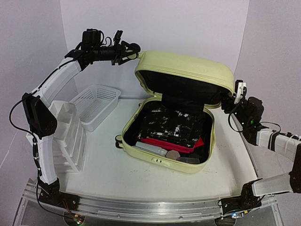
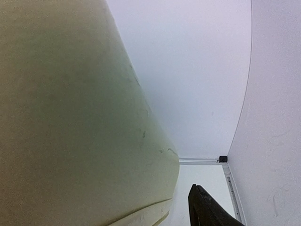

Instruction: Open, take out, and arrange the luggage

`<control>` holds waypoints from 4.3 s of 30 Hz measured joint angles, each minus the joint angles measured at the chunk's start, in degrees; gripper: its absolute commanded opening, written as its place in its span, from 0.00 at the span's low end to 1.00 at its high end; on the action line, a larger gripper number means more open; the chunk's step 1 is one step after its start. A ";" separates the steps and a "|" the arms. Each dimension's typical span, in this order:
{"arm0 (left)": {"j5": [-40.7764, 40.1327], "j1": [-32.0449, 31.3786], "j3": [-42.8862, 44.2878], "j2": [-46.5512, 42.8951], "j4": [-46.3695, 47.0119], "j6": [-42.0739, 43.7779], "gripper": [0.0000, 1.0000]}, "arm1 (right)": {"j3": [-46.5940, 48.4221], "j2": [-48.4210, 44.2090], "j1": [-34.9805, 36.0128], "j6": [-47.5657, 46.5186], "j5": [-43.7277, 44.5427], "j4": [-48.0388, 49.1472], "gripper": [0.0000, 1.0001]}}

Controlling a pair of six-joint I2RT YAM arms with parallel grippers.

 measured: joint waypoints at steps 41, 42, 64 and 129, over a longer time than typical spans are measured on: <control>-44.85 -16.26 -50.21 -13.92 -0.92 11.41 0.90 | 65.72 46.80 -13.03 8.59 -18.58 -31.61 0.00; -44.96 -17.55 -49.77 -12.59 -0.81 10.19 0.88 | 66.95 47.74 -13.20 8.66 -18.86 -31.69 0.00; -39.87 -23.91 -15.13 19.56 1.42 2.43 0.34 | 95.45 64.17 -16.31 6.88 -10.10 -43.15 0.00; -40.37 -28.83 -17.51 12.83 -4.68 10.10 0.82 | 110.36 73.53 -18.91 10.99 0.11 -53.02 0.98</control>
